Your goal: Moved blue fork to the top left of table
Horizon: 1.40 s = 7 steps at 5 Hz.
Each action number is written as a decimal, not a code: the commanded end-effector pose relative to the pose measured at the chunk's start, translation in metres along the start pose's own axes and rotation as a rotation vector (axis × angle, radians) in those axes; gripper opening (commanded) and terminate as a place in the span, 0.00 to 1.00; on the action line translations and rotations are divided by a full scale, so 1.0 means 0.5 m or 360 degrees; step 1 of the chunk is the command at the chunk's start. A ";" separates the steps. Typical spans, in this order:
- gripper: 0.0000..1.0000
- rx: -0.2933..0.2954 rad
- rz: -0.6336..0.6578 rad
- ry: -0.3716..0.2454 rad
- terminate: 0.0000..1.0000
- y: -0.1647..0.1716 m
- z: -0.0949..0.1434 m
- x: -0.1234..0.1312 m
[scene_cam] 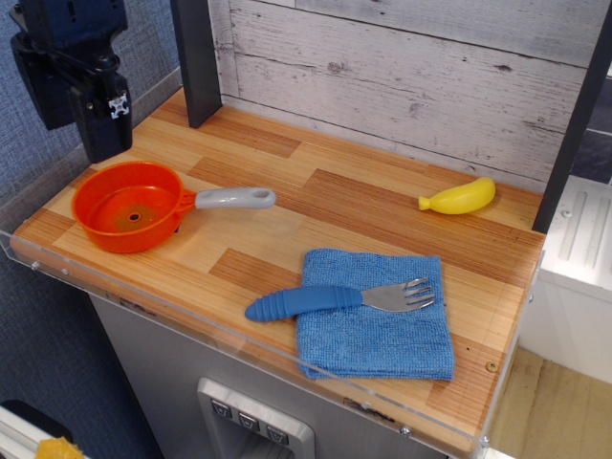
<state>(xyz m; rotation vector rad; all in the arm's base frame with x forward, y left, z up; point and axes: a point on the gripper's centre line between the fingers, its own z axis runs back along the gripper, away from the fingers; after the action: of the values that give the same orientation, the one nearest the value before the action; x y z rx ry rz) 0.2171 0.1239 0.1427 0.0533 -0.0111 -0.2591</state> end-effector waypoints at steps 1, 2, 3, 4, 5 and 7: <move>1.00 0.0000 0.0000 0.0000 0.00 0.000 0.000 0.000; 1.00 0.0107 -0.0170 -0.0040 0.00 -0.042 -0.008 0.006; 1.00 0.0069 -0.0417 -0.0028 0.00 -0.103 -0.034 0.032; 1.00 0.0036 -0.0598 0.0010 0.00 -0.147 -0.087 0.048; 1.00 -0.0106 -0.0879 -0.0003 0.00 -0.169 -0.153 0.051; 1.00 0.0049 -0.0978 -0.0078 0.00 -0.196 -0.215 0.064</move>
<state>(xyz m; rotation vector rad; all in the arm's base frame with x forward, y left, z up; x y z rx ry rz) 0.2242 0.0251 0.0251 0.0627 -0.0255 -0.8668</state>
